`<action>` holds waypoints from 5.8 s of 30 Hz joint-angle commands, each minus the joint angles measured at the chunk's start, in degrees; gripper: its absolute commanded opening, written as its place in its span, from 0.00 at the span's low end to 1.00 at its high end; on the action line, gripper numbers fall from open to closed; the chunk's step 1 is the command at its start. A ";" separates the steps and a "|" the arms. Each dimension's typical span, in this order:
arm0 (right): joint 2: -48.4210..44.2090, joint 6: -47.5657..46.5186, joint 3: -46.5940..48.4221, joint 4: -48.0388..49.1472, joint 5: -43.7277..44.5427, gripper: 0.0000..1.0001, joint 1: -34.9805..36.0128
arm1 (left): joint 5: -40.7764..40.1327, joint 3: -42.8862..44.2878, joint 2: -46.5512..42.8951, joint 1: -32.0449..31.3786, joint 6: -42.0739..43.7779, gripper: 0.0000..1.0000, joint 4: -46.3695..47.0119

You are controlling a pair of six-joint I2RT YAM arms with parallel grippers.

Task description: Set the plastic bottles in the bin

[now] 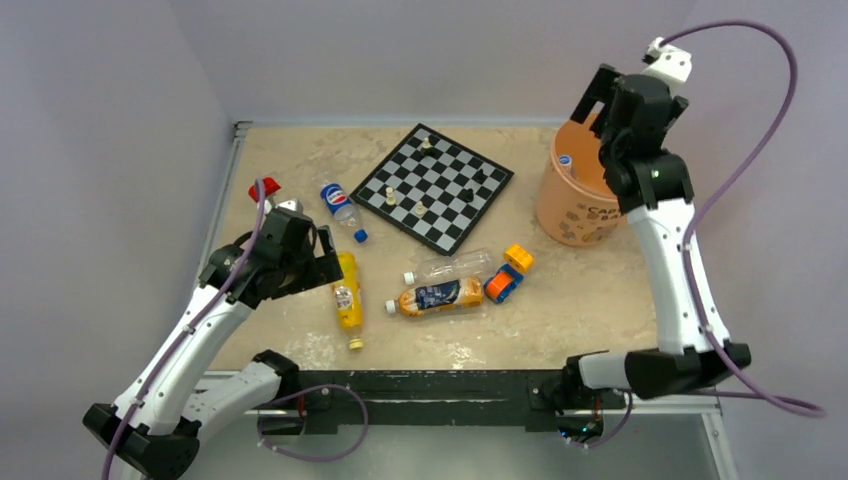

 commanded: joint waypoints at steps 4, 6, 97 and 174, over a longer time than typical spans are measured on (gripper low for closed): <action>-11.55 1.09 -16.61 0.94 -10.95 0.99 21.58 | -0.73 0.97 -1.00 -0.15 1.66 1.00 1.63; -12.72 1.36 -22.33 2.37 -13.71 0.99 26.98 | 1.38 1.33 -0.98 -0.16 3.99 1.00 2.56; -11.26 -27.26 -20.75 26.45 -15.56 0.42 -0.34 | -4.97 3.49 -2.97 -0.16 4.88 1.00 -2.37; -9.10 -47.64 -36.36 14.25 -32.77 0.49 40.00 | -8.04 1.93 -3.82 -0.17 4.66 1.00 -3.17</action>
